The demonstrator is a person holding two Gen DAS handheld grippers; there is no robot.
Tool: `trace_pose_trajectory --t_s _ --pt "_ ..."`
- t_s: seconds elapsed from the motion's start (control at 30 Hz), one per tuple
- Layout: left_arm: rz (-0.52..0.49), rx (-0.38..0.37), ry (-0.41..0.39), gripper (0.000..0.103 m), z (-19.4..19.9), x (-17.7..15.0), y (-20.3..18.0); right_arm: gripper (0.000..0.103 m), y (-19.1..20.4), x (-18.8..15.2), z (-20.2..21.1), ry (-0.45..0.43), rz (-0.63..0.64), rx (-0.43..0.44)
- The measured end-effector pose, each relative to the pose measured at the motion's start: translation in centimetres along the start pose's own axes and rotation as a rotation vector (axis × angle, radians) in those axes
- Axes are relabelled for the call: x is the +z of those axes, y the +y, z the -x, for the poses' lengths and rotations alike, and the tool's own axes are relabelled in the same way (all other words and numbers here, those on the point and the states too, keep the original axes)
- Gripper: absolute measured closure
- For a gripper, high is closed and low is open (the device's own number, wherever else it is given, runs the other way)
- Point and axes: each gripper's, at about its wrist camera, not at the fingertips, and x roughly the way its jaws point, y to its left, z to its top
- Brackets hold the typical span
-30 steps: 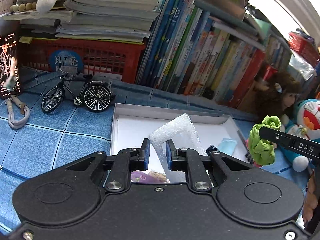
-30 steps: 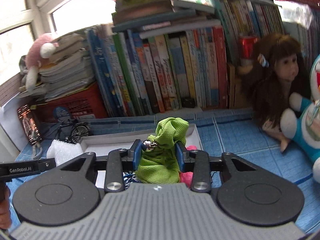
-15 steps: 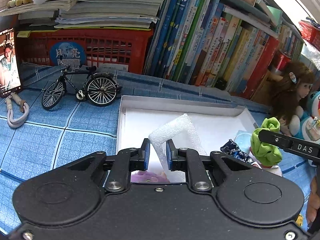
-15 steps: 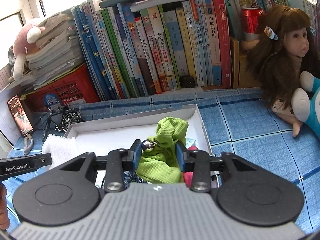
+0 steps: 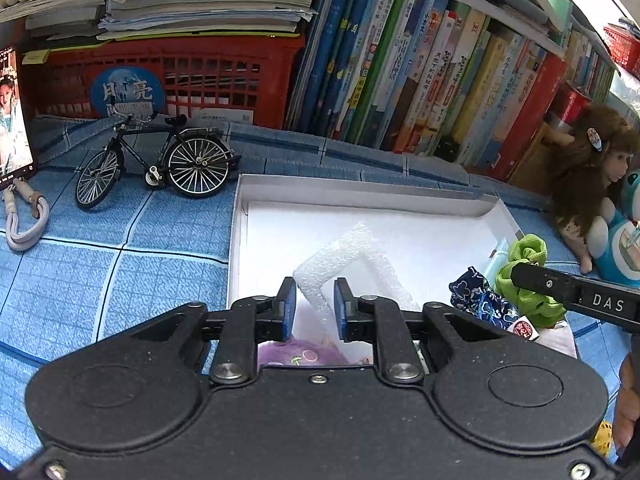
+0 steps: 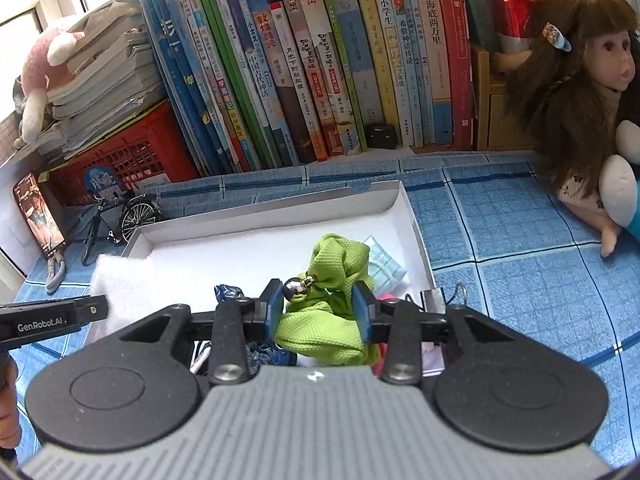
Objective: Organize soft objects
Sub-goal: 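Lower the foam cube and scrunchie into the tray and open both grippers, then move both tools toward the yellow sequin bow and white fluffy ball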
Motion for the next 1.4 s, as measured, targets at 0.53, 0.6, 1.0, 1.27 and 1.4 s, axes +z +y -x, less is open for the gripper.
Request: trace_pose_trajectory --t_s 0.53,0.6,1.0,1.27,1.4 --pt "-0.082 0.027 -0.084 0.052 5.5 -0.4 -1.6 0.032 0.5 -0.2 5.6 -0.096 0.026 0.039" --pt "-0.102 0.028 -0.098 0.049 6.4 -0.8 -2.0 0.03 0.7 -0.3 6.6 -0.11 0.045 0.042" --pt "-0.205 -0.026 -0.195 0.042 14.1 -4.7 -4.3 0.021 1.4 -2.8 14.6 -0.206 0.129 0.034" --pt "-0.297 -0.168 -0.266 0.042 21.7 -11.2 -5.1 0.019 -1.8 -5.1 18.4 -0.148 0.096 -0.02" --pt "-0.356 -0.225 -0.308 0.042 24.9 -15.8 -6.1 0.018 -4.6 -6.3 18.7 -0.1 0.025 -0.02"
